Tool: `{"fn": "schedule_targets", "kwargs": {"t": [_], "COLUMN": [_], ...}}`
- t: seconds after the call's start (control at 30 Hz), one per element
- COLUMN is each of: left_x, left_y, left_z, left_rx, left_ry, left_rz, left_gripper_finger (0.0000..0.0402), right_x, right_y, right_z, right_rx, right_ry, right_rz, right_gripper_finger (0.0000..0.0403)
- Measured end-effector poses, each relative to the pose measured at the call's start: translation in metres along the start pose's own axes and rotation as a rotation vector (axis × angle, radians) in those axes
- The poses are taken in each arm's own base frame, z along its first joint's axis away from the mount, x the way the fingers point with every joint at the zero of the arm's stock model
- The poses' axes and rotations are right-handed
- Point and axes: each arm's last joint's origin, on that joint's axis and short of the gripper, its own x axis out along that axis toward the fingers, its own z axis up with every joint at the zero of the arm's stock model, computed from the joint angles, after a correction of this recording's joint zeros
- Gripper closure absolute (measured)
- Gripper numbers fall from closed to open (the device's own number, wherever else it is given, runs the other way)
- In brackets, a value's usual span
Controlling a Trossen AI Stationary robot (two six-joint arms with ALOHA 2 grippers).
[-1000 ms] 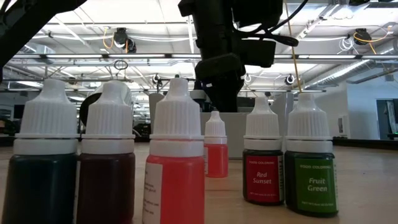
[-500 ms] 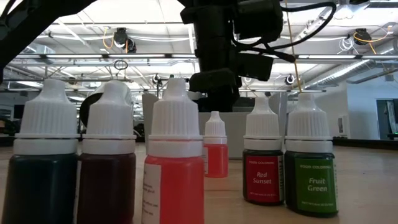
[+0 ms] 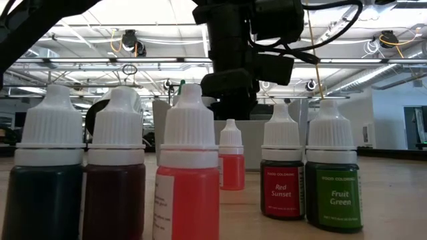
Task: Pick & Place food coloring
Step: Put the left small purple food coloring bottle into the bin, then put the small green food coloring bottle into the bin
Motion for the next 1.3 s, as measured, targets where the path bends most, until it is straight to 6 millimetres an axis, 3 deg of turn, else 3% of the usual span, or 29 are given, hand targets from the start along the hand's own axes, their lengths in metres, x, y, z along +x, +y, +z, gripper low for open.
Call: {"fn": "schedule_targets", "kwargs": {"t": [0.2, 0.33, 0.53, 0.7, 0.87, 1.03, 1.1, 1.17, 1.3], "left_x": [-0.004, -0.020, -0.060, -0.119, -0.200, -0.281, -0.290, -0.284, -0.243], "left_y": [-0.003, -0.002, -0.003, -0.021, -0.057, -0.089, -0.096, -0.098, -0.091], "left_z": [-0.002, -0.002, -0.003, -0.014, -0.056, -0.106, -0.129, -0.152, -0.201], "left_rx": [0.006, 0.014, 0.007, 0.044, 0.132, 0.170, 0.151, 0.099, -0.096], "left_ry": [0.023, -0.011, -0.097, -0.197, -0.225, -0.582, -0.683, -0.748, -0.840], "left_rz": [0.035, 0.058, 0.070, 0.053, 0.016, 0.039, 0.050, 0.065, 0.055], "left_gripper_finger": [0.0188, 0.0160, 0.0139, 0.0138, 0.0184, 0.0286, 0.0333, 0.0378, 0.0388], "right_x": [0.000, 0.000, 0.000, 0.000, 0.000, 0.000, 0.000, 0.000, 0.000], "right_y": [0.000, 0.000, 0.000, 0.000, 0.000, 0.000, 0.000, 0.000, 0.000], "right_z": [0.000, 0.000, 0.000, 0.000, 0.000, -0.001, -0.001, -0.001, -0.001], "right_rx": [-0.001, 0.000, -0.001, -0.002, -0.003, 0.000, 0.009, 0.025, 0.041], "right_ry": [0.000, 0.000, 0.000, 0.002, 0.003, 0.004, 0.004, 0.004, 0.004], "right_rz": [0.000, 0.000, 0.000, -0.001, -0.001, 0.001, 0.002, 0.002, 0.002], "right_gripper_finger": [0.0206, 0.0206, 0.0206, 0.0206, 0.0206, 0.0206, 0.0206, 0.0206, 0.0206]}}
